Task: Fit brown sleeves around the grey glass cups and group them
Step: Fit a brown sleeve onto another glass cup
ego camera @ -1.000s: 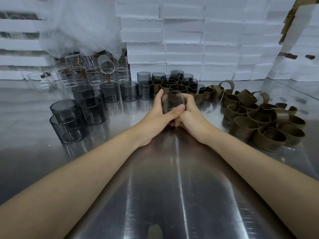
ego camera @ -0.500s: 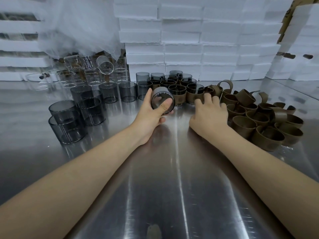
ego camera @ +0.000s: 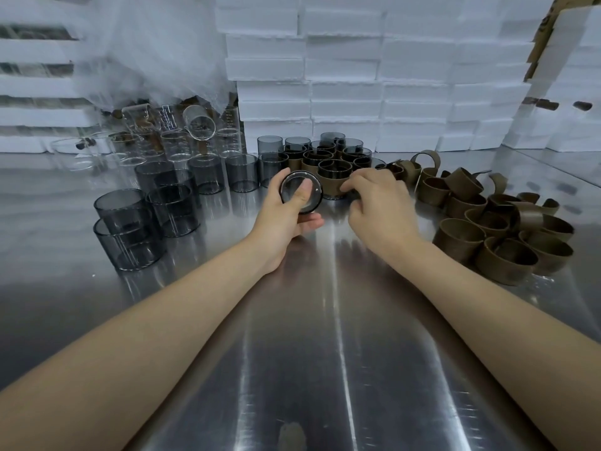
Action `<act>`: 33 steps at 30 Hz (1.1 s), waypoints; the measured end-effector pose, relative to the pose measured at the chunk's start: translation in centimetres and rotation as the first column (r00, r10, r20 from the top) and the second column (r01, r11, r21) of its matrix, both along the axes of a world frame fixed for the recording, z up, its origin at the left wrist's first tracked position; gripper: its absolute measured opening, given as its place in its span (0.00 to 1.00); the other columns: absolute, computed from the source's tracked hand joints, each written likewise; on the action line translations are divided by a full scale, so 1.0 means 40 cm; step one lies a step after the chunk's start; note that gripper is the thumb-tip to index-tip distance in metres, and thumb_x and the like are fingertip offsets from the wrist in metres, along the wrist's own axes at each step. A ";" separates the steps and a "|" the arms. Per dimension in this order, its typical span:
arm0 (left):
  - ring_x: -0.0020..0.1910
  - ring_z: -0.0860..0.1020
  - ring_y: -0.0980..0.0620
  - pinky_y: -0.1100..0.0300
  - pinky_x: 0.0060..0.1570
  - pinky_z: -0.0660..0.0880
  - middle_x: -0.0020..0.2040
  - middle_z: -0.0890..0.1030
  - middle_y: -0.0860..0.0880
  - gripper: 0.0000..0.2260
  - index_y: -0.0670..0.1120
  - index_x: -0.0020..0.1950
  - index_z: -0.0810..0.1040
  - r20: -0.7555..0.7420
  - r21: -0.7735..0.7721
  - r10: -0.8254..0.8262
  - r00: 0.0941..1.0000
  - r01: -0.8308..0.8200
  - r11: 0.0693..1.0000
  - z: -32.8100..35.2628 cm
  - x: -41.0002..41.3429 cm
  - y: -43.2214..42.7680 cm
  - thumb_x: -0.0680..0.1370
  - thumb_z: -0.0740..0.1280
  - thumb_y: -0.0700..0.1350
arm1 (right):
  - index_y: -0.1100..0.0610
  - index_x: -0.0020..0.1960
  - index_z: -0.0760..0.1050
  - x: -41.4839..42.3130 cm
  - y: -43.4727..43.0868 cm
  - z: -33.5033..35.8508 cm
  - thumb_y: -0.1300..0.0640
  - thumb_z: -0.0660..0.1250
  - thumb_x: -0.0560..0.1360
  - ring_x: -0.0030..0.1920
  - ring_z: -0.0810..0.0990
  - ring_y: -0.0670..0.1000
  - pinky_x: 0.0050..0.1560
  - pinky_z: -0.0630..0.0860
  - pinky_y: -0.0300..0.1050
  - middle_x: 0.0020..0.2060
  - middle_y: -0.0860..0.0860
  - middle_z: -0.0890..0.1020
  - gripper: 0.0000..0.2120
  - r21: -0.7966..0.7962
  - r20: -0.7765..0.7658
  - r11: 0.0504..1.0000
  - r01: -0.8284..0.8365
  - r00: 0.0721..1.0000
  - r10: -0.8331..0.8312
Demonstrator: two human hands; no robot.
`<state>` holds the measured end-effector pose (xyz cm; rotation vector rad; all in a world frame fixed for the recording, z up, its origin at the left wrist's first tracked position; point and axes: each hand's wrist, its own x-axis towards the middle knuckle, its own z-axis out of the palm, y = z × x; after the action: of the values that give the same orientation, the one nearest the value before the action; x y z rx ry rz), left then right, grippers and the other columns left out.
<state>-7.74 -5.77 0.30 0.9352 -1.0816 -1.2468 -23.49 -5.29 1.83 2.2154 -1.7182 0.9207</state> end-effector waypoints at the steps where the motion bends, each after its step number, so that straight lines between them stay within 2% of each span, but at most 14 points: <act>1: 0.31 0.80 0.53 0.64 0.37 0.79 0.60 0.75 0.46 0.24 0.49 0.75 0.64 0.001 -0.001 0.009 1.000 -0.009 1.000 0.001 0.000 0.001 0.80 0.66 0.47 | 0.58 0.61 0.77 -0.005 -0.005 -0.003 0.65 0.60 0.73 0.65 0.68 0.55 0.59 0.62 0.49 0.63 0.52 0.75 0.18 0.013 0.010 1.000 0.008 1.000 -0.008; 4: 0.30 0.81 0.53 0.64 0.37 0.80 0.60 0.75 0.47 0.23 0.49 0.74 0.65 0.005 -0.001 0.051 0.999 -0.051 0.999 0.002 0.001 0.001 0.80 0.66 0.47 | 0.58 0.64 0.76 -0.018 -0.017 -0.020 0.64 0.60 0.73 0.69 0.65 0.55 0.64 0.63 0.50 0.66 0.52 0.72 0.20 0.086 0.033 0.996 0.012 0.999 -0.015; 7: 0.29 0.82 0.53 0.63 0.39 0.81 0.64 0.74 0.46 0.22 0.48 0.73 0.67 0.011 -0.009 0.082 0.997 -0.082 0.997 0.001 0.005 0.001 0.80 0.66 0.46 | 0.58 0.62 0.76 -0.024 -0.022 -0.020 0.67 0.61 0.71 0.70 0.63 0.56 0.66 0.63 0.51 0.67 0.55 0.70 0.20 0.045 0.158 0.999 0.031 0.987 -0.038; 9: 0.31 0.82 0.54 0.61 0.42 0.82 0.65 0.73 0.46 0.21 0.48 0.72 0.68 0.026 -0.019 0.078 0.997 -0.078 0.997 0.001 0.007 0.002 0.80 0.66 0.47 | 0.56 0.62 0.76 -0.030 -0.028 -0.017 0.69 0.61 0.69 0.72 0.58 0.58 0.67 0.58 0.52 0.71 0.57 0.66 0.23 0.038 0.216 0.994 0.104 0.970 -0.110; 11: 0.31 0.83 0.54 0.60 0.42 0.82 0.64 0.74 0.47 0.19 0.48 0.71 0.70 0.034 -0.022 0.067 0.997 -0.066 0.998 0.003 0.005 0.004 0.80 0.66 0.47 | 0.54 0.67 0.71 -0.041 -0.036 -0.018 0.68 0.61 0.69 0.74 0.53 0.59 0.70 0.53 0.54 0.74 0.57 0.60 0.28 0.139 0.235 0.977 0.164 0.952 -0.194; 12: 0.31 0.83 0.53 0.61 0.41 0.82 0.63 0.75 0.47 0.19 0.48 0.70 0.71 0.035 -0.020 0.064 0.997 -0.064 0.998 0.004 0.003 0.006 0.80 0.66 0.47 | 0.53 0.69 0.69 -0.047 -0.040 -0.021 0.68 0.60 0.70 0.74 0.54 0.59 0.71 0.53 0.55 0.74 0.56 0.60 0.29 0.195 0.254 0.967 0.163 0.944 -0.210; 14: 0.31 0.83 0.51 0.61 0.39 0.82 0.63 0.75 0.47 0.17 0.47 0.70 0.71 0.037 -0.016 0.059 0.998 -0.058 0.998 0.006 0.000 0.009 0.81 0.65 0.46 | 0.52 0.70 0.68 -0.057 -0.045 -0.026 0.68 0.60 0.72 0.71 0.60 0.60 0.70 0.60 0.55 0.71 0.55 0.63 0.28 0.224 0.317 0.967 0.121 0.929 -0.190; 17: 0.35 0.85 0.47 0.60 0.44 0.82 0.67 0.74 0.45 0.14 0.47 0.69 0.71 0.025 0.002 0.030 0.999 -0.030 1.000 0.009 -0.003 0.012 0.83 0.60 0.45 | 0.52 0.67 0.71 -0.061 -0.053 -0.030 0.65 0.60 0.76 0.62 0.71 0.57 0.56 0.72 0.50 0.64 0.54 0.69 0.21 0.136 0.365 0.987 0.090 0.921 -0.134; 20: 0.39 0.85 0.44 0.56 0.51 0.81 0.69 0.72 0.45 0.14 0.48 0.71 0.70 0.014 0.030 0.007 1.000 -0.007 1.000 0.014 -0.006 0.015 0.85 0.57 0.43 | 0.53 0.65 0.73 -0.055 -0.058 -0.033 0.60 0.63 0.78 0.54 0.75 0.55 0.53 0.72 0.46 0.59 0.55 0.71 0.16 0.109 0.381 0.992 0.058 0.920 -0.095; 23: 0.50 0.83 0.40 0.60 0.43 0.82 0.70 0.70 0.46 0.16 0.49 0.72 0.69 -0.015 0.030 -0.003 1.000 0.004 1.000 0.018 -0.007 0.020 0.84 0.58 0.40 | 0.55 0.63 0.75 -0.055 -0.061 -0.035 0.58 0.65 0.78 0.49 0.75 0.52 0.50 0.68 0.41 0.55 0.55 0.73 0.14 0.081 0.399 0.996 0.032 0.915 -0.062; 26: 0.62 0.76 0.33 0.63 0.38 0.81 0.68 0.69 0.48 0.17 0.47 0.72 0.70 -0.028 -0.007 -0.011 1.000 0.011 1.000 0.012 -0.005 0.018 0.83 0.60 0.38 | 0.57 0.58 0.78 -0.058 -0.061 -0.035 0.58 0.64 0.78 0.48 0.75 0.50 0.49 0.70 0.42 0.52 0.54 0.78 0.10 0.064 0.427 0.997 0.037 0.902 -0.060; 30: 0.65 0.74 0.34 0.62 0.41 0.82 0.64 0.71 0.53 0.20 0.45 0.74 0.68 -0.034 -0.055 -0.024 0.999 0.022 0.998 0.004 0.000 0.019 0.82 0.62 0.38 | 0.55 0.56 0.78 -0.050 -0.055 -0.029 0.57 0.61 0.80 0.51 0.77 0.52 0.47 0.72 0.46 0.51 0.51 0.80 0.08 0.015 0.465 0.996 0.090 0.881 -0.086; 32: 0.65 0.74 0.35 0.59 0.44 0.82 0.64 0.72 0.53 0.20 0.45 0.73 0.70 -0.032 -0.065 -0.035 0.999 0.033 0.997 0.004 0.000 0.020 0.81 0.64 0.37 | 0.58 0.57 0.75 -0.043 -0.048 -0.023 0.60 0.59 0.81 0.50 0.78 0.52 0.50 0.74 0.47 0.48 0.51 0.80 0.08 -0.080 0.556 0.996 0.039 0.831 0.012; 33: 0.65 0.75 0.35 0.58 0.44 0.82 0.63 0.73 0.54 0.20 0.45 0.72 0.70 -0.035 -0.069 -0.042 0.999 0.039 0.997 0.004 0.000 0.021 0.80 0.64 0.36 | 0.59 0.56 0.74 -0.040 -0.044 -0.020 0.62 0.58 0.81 0.48 0.78 0.52 0.49 0.74 0.44 0.46 0.51 0.79 0.08 -0.131 0.580 0.991 0.006 0.811 0.072</act>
<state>-7.74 -4.93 0.45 0.8398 -1.1124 -1.2476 -25.08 -7.04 1.01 2.0014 -1.7695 1.8198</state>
